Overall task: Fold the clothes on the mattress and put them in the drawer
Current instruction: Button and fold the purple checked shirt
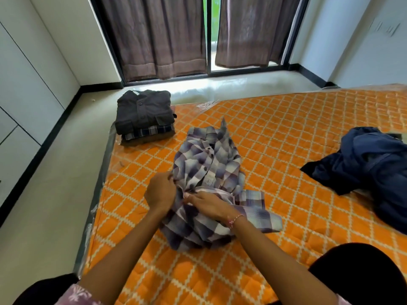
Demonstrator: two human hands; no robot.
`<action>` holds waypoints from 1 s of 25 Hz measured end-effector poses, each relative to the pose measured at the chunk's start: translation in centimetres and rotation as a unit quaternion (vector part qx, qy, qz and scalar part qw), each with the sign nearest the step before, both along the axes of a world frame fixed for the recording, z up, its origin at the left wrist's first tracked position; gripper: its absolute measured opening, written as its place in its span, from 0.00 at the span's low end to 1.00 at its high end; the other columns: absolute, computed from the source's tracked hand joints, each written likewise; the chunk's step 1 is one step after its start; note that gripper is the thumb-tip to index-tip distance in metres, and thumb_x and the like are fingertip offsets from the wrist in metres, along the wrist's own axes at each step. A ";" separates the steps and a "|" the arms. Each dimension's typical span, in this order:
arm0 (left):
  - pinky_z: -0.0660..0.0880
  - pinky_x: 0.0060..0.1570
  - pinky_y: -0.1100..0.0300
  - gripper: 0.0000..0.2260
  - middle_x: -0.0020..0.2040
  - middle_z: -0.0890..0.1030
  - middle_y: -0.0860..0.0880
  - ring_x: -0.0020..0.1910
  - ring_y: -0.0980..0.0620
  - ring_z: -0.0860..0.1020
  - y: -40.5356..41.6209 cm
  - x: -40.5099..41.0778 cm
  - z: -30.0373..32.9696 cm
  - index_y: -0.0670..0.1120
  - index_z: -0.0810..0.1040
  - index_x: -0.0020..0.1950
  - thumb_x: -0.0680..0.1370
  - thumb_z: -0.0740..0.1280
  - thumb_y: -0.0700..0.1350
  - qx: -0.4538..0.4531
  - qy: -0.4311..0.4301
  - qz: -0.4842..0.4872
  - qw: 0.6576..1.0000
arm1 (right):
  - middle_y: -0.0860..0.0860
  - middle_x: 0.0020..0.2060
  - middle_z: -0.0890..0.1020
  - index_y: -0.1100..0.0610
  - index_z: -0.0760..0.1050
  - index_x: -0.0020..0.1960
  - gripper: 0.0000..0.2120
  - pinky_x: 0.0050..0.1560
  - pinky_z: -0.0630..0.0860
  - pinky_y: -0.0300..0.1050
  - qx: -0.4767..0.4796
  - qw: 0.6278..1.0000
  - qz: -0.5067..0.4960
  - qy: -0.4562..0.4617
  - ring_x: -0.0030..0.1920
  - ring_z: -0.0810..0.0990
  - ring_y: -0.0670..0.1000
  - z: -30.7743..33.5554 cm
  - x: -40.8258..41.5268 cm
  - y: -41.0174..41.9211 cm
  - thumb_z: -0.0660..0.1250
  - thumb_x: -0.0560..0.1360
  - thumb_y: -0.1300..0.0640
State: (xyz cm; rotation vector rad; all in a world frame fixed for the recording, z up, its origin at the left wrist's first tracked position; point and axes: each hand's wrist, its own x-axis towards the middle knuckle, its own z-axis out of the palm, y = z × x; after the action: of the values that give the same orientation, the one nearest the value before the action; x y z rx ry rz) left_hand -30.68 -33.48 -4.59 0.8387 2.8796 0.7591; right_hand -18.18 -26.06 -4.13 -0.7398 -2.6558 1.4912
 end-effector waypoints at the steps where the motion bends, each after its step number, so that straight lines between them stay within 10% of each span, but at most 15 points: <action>1: 0.73 0.47 0.49 0.14 0.59 0.77 0.43 0.53 0.41 0.76 -0.7 0.5 -0.1 0.46 0.77 0.62 0.81 0.60 0.49 0.037 0.007 0.014 0.999 | 0.53 0.46 0.81 0.54 0.79 0.49 0.12 0.59 0.72 0.52 0.017 1.000 0.007 0.007 0.50 0.77 0.55 -0.8 0.0 -0.1 0.57 0.81 0.56; 4: 0.73 0.49 0.55 0.17 0.60 0.75 0.45 0.54 0.48 0.75 -0.8 5.1 -1.6 0.45 0.72 0.67 0.80 0.62 0.51 0.122 -0.054 -0.117 0.984 | 0.59 0.54 0.81 0.65 0.76 0.57 0.15 0.61 0.73 0.54 -0.064 0.997 -0.022 0.040 0.57 0.78 0.56 -3.6 1.6 0.9 0.59 0.72 0.70; 8: 0.69 0.64 0.43 0.29 0.69 0.69 0.40 0.66 0.39 0.69 3.7 6.2 -3.9 0.44 0.68 0.70 0.77 0.61 0.62 -0.081 -0.242 -0.126 0.959 | 0.47 0.40 0.80 0.63 0.79 0.50 0.13 0.48 0.75 0.39 -0.098 0.994 0.031 -0.046 0.40 0.76 0.44 -4.2 4.1 2.1 0.59 0.74 0.72; 12: 0.53 0.70 0.37 0.44 0.76 0.48 0.38 0.74 0.35 0.50 5.1 7.6 -4.3 0.43 0.44 0.77 0.75 0.67 0.58 -0.265 -0.214 -0.154 0.927 | 0.58 0.50 0.83 0.62 0.79 0.55 0.11 0.53 0.75 0.52 0.053 0.945 -0.321 -0.015 0.50 0.80 0.57 -6.4 6.9 6.0 0.63 0.75 0.64; 16: 0.36 0.69 0.36 0.42 0.75 0.31 0.40 0.74 0.37 0.32 3.9 9.1 -3.7 0.43 0.32 0.76 0.79 0.63 0.48 -0.320 -0.044 -0.331 0.887 | 0.52 0.51 0.80 0.59 0.74 0.60 0.20 0.50 0.74 0.49 -0.064 0.959 -0.269 -0.068 0.52 0.78 0.55 -8.1 5.1 6.9 0.69 0.74 0.48; 18: 0.39 0.71 0.38 0.40 0.77 0.36 0.40 0.76 0.39 0.37 3.2 8.5 -3.4 0.42 0.35 0.77 0.79 0.63 0.47 -0.330 0.046 -0.430 0.839 | 0.57 0.46 0.81 0.64 0.76 0.52 0.13 0.43 0.75 0.47 -0.224 0.898 -0.379 -0.004 0.45 0.79 0.55 -8.2 2.9 6.8 0.69 0.75 0.54; 21: 0.55 0.69 0.40 0.31 0.65 0.69 0.38 0.65 0.39 0.66 2.1 8.1 -2.6 0.40 0.53 0.76 0.79 0.63 0.49 -0.367 0.056 -0.524 0.767 | 0.58 0.32 0.74 0.63 0.71 0.36 0.09 0.27 0.70 0.41 -0.363 0.787 -0.498 0.035 0.31 0.72 0.54 -8.1 1.5 7.2 0.67 0.73 0.70; 25: 0.58 0.66 0.45 0.22 0.54 0.76 0.42 0.55 0.44 0.71 4.0 7.2 0.1 0.41 0.76 0.57 0.80 0.58 0.59 -0.353 -0.151 -0.468 0.796 | 0.55 0.27 0.73 0.64 0.70 0.38 0.08 0.20 0.70 0.37 -0.275 0.849 -0.448 -0.044 0.25 0.70 0.53 -5.6 1.4 10.2 0.65 0.72 0.73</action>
State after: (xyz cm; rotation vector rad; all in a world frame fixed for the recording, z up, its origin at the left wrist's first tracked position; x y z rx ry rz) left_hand -23.53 -29.51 -4.49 1.5538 1.7880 -0.2653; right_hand -16.74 -15.90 -9.74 -1.7652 -1.4170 1.8327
